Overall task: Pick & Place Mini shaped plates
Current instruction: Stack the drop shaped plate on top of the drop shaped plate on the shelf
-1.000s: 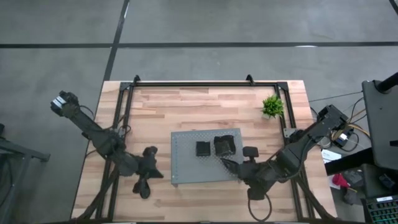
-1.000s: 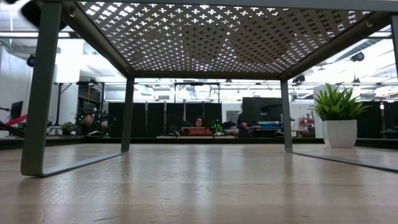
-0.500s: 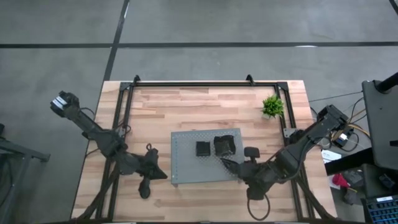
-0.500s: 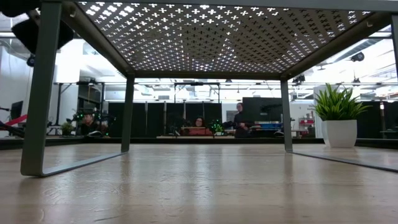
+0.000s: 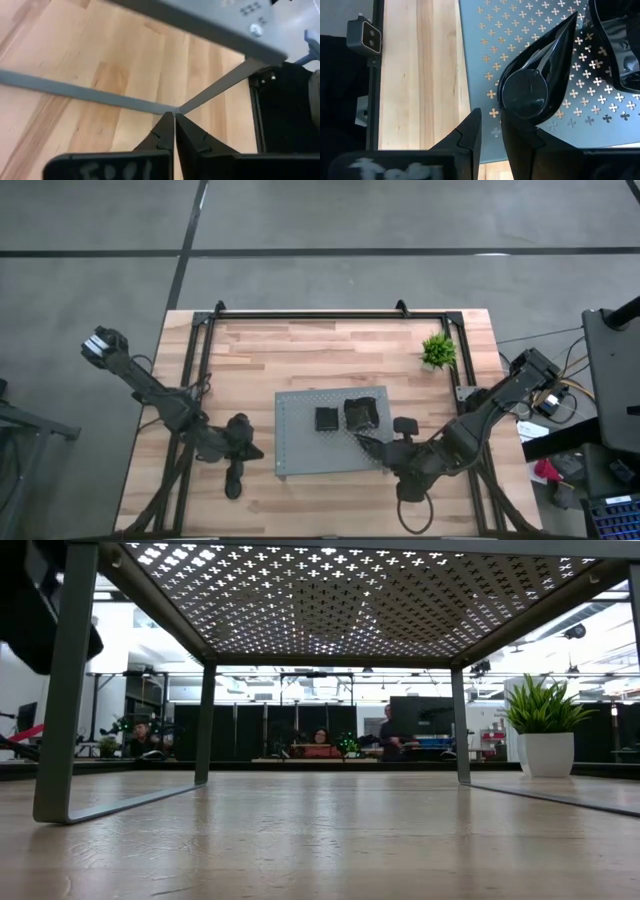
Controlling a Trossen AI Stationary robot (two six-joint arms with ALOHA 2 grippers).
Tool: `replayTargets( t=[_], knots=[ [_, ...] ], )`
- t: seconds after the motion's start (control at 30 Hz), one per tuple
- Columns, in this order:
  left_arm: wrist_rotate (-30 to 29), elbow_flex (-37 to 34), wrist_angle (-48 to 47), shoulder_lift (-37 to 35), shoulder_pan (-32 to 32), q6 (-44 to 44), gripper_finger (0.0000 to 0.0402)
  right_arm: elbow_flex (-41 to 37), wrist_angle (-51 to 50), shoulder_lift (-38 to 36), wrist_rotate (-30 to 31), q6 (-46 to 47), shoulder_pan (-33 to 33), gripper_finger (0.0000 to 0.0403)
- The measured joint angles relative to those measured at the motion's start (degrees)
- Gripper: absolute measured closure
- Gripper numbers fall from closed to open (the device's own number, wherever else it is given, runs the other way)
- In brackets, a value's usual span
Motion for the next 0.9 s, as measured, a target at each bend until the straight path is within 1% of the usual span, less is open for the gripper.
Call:
replayTargets(
  t=[0.07,0.17,0.23,0.27,0.33,0.43,0.5,0.7,0.9],
  knots=[
    [0.0,-0.7,-0.3,0.0,0.0,-0.6,0.0380,-0.2,0.0,0.0,-0.1,0.1,0.0,0.0327],
    [0.0,-1.8,-2.5,0.0,0.0,-1.9,0.0348,-0.3,0.1,0.0,-0.1,0.1,0.0,0.0324],
    [1.6,-2.3,-2.5,0.0,0.0,-2.7,0.0326,-0.4,0.2,0.0,-0.1,0.1,0.0,0.0323],
    [2.5,-2.3,-3.7,0.0,0.0,-1.8,0.0319,-0.4,0.3,0.0,-0.1,0.1,0.0,0.0325],
    [4.4,-2.3,-9.2,0.0,0.0,1.0,0.0312,-0.6,0.7,0.0,-0.1,0.1,0.0,0.0328],
    [5.9,-2.1,-16.1,0.0,0.0,0.3,0.0312,-0.8,1.7,0.0,-0.1,0.0,0.0,0.0334],
    [6.0,-2.2,-17.7,0.0,0.0,0.2,0.0316,-0.8,2.0,0.0,-0.1,0.0,0.0,0.0336],
    [6.9,-2.2,-22.8,0.0,0.0,4.6,0.0329,-1.0,2.0,0.0,-0.1,-0.1,0.0,0.0334],
    [8.2,-2.4,-29.4,0.0,0.0,4.2,0.0333,-1.7,2.6,0.0,-0.1,-0.1,0.0,0.0326]
  ],
)
